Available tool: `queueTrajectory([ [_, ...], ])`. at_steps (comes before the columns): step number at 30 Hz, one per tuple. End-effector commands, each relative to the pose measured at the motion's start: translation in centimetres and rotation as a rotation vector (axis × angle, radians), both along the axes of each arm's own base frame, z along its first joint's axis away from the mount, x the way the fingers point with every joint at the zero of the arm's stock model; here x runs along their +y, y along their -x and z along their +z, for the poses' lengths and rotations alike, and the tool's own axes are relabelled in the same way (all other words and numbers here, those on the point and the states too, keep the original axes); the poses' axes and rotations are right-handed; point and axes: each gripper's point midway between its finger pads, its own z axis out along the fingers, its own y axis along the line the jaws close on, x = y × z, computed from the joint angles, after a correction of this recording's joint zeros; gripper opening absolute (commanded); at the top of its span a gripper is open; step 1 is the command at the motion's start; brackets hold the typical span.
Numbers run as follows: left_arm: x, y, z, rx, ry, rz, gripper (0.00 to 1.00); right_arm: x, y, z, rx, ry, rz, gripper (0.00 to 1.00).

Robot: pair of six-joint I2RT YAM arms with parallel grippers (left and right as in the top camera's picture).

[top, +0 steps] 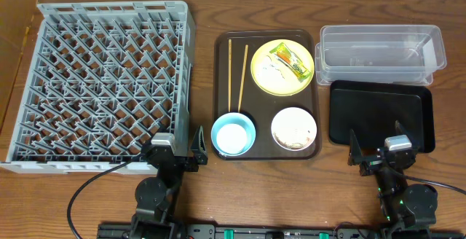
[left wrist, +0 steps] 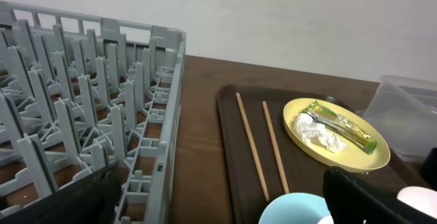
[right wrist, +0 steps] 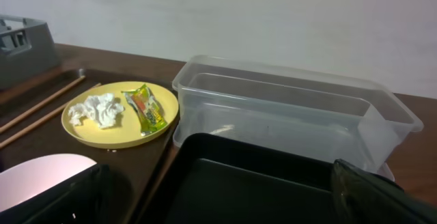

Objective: Sort waste into correct bins and load items into the dishwasher

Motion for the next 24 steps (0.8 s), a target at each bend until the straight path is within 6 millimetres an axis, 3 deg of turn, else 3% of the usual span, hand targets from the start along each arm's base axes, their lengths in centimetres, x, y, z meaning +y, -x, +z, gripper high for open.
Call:
queueTrajectory([
  [1, 0.2, 0.0, -1.9, 0.049, -0.011, 0.013, 0.95, -0.2, -0.1, -0.2, 0.007, -0.009, -0.011, 0.99],
  [5, 0.5, 0.0, -1.9, 0.049, -0.017, 0.025, 0.96, -0.1, -0.1, 0.1, -0.009, 0.013, -0.005, 0.99],
  [8, 0.5, -0.1, -1.7, 0.038, -0.015, 0.027, 0.96, 1.8, 0.4, 0.0, 0.005, -0.045, 0.108, 0.99],
  [11, 0.2, -0.2, -0.8, 0.006, 0.0, 0.012, 0.95, 2.5, 0.5, 0.6, -0.018, -0.051, 0.148, 0.99],
  [14, -1.8, 0.0, 1.9, -0.104, 0.026, -0.102, 0.95, 3.0, 0.8, 3.9, -0.144, -0.073, 0.183, 0.99],
  [15, -2.6, 0.2, 3.8, -0.178, 0.036, -0.15, 0.95, 3.0, 0.9, 5.2, -0.183, -0.089, 0.184, 0.99],
  [21, -2.7, 0.9, 7.5, -0.25, 0.042, -0.167, 0.95, 3.1, 0.9, 9.3, -0.187, -0.127, 0.19, 0.99],
  [24, -2.7, 1.2, 9.1, -0.232, 0.041, -0.167, 0.96, 3.2, -0.2, 11.1, -0.121, -0.126, 0.186, 0.99],
])
